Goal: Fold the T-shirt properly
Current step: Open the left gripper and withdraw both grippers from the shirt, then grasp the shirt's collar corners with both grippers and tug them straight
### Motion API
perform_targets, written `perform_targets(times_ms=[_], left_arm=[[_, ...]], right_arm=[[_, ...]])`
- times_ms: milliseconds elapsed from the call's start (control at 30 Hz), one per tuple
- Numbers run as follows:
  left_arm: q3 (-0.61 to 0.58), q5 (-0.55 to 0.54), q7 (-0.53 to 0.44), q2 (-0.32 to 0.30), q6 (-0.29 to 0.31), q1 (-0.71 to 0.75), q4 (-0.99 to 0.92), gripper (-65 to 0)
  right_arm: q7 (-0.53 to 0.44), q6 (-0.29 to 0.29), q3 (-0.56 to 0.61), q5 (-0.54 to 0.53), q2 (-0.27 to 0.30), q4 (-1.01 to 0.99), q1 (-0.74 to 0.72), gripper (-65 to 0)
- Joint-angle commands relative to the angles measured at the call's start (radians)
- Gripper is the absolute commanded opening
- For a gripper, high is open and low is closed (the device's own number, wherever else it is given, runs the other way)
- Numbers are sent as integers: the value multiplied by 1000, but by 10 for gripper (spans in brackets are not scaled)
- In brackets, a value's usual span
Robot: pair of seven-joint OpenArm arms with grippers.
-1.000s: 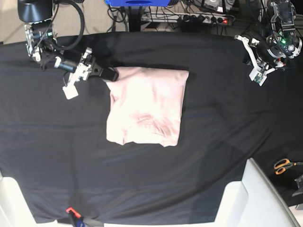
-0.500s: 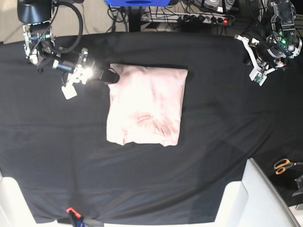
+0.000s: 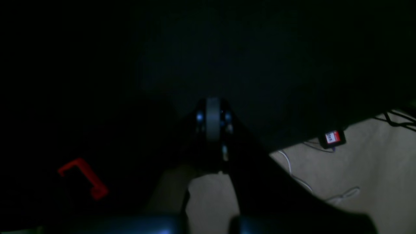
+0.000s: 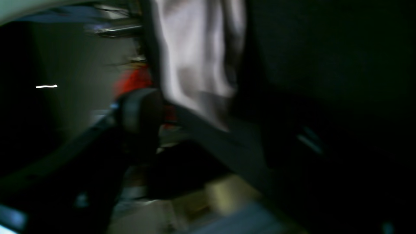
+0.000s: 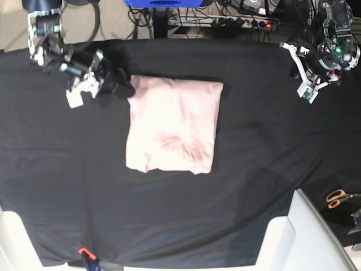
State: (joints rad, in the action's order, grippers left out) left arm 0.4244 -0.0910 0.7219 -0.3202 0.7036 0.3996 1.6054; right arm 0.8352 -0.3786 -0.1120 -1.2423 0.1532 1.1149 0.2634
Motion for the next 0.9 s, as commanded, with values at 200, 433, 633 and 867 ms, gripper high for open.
perform_targets(times_ms=[200,433,633,867], left_arm=[[0,-8,-14,49,-5,-6,98,-650],[-46,-10,-14,138,-5,-31,237,-650],[-200,-10,-14,214,-5,-103,252,-650],[-301,0,-14,254,-5,-184,186,-650]], right_arm=[[-156,48,-18,367,44,274,130,-513],[-158,40,91,622,52,482,135,-630],[-156,46,266,849,65,695,112,-629],[-156,48,467,962,61,667,0,-629]])
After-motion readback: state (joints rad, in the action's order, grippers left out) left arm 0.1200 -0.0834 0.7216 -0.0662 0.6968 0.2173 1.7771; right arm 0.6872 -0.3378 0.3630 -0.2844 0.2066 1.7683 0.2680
